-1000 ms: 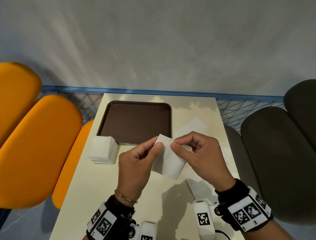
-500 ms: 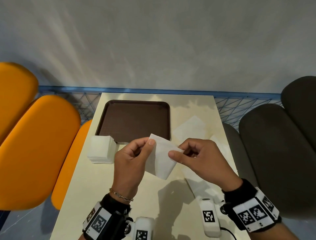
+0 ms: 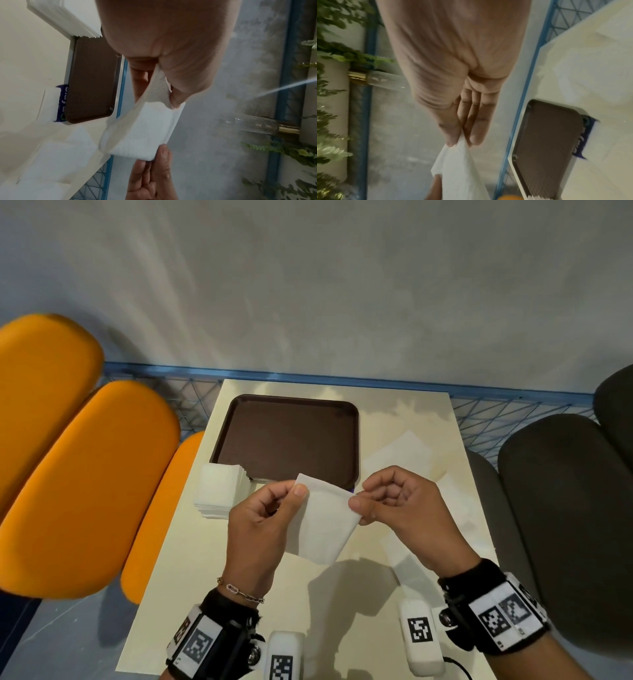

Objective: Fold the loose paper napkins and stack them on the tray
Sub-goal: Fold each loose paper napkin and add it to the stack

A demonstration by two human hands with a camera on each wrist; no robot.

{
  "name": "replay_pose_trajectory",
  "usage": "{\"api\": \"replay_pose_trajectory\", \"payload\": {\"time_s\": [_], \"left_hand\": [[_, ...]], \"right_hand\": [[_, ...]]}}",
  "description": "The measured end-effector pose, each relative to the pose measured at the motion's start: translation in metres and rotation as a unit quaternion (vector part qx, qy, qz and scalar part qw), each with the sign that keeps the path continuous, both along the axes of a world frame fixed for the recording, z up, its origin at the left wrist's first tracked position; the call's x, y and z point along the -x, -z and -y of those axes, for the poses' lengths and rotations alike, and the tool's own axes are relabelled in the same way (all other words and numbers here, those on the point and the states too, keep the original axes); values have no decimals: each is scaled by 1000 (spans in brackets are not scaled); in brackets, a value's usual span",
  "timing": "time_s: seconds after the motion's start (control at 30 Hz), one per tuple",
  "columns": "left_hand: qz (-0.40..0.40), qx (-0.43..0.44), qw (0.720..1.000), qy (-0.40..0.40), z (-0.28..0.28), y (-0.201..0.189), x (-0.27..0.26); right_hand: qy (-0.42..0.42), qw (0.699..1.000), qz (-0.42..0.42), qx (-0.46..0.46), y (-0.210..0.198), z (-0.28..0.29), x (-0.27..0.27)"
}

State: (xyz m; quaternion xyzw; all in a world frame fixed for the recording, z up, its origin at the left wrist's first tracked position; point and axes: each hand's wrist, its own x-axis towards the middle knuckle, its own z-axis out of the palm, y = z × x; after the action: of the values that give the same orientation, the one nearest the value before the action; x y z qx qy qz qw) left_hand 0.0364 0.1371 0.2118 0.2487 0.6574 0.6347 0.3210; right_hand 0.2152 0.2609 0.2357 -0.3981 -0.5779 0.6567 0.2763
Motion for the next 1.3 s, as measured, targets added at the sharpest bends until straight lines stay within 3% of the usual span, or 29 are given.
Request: {"api": "replay_pose_trajectory", "payload": {"time_s": [0.13, 0.3, 0.5, 0.9, 1.07, 1.17, 1.3], "left_hand": [[-17, 37, 999, -19, 11, 15, 16], [-32, 61, 997, -37, 20, 28, 38], [-17, 69, 993, -89, 31, 41, 67], [-39, 71, 988, -131, 40, 67, 110], [-108, 92, 986, -90, 46, 83, 125], [-102, 111, 989, -13, 53, 93, 142], [-101, 123, 987, 29, 55, 100, 160]], "right_hand": [[-20, 999, 17, 36, 11, 3, 24], [-123, 985, 57, 106, 18, 19, 56], [-111, 985, 76, 107, 39, 25, 87], [-246, 951, 101, 158, 63, 38, 128], [-313, 923, 164, 154, 70, 36, 143], [-309, 914, 258, 39, 78, 22, 153], [-326, 916, 232, 18, 87, 12, 179]]}}
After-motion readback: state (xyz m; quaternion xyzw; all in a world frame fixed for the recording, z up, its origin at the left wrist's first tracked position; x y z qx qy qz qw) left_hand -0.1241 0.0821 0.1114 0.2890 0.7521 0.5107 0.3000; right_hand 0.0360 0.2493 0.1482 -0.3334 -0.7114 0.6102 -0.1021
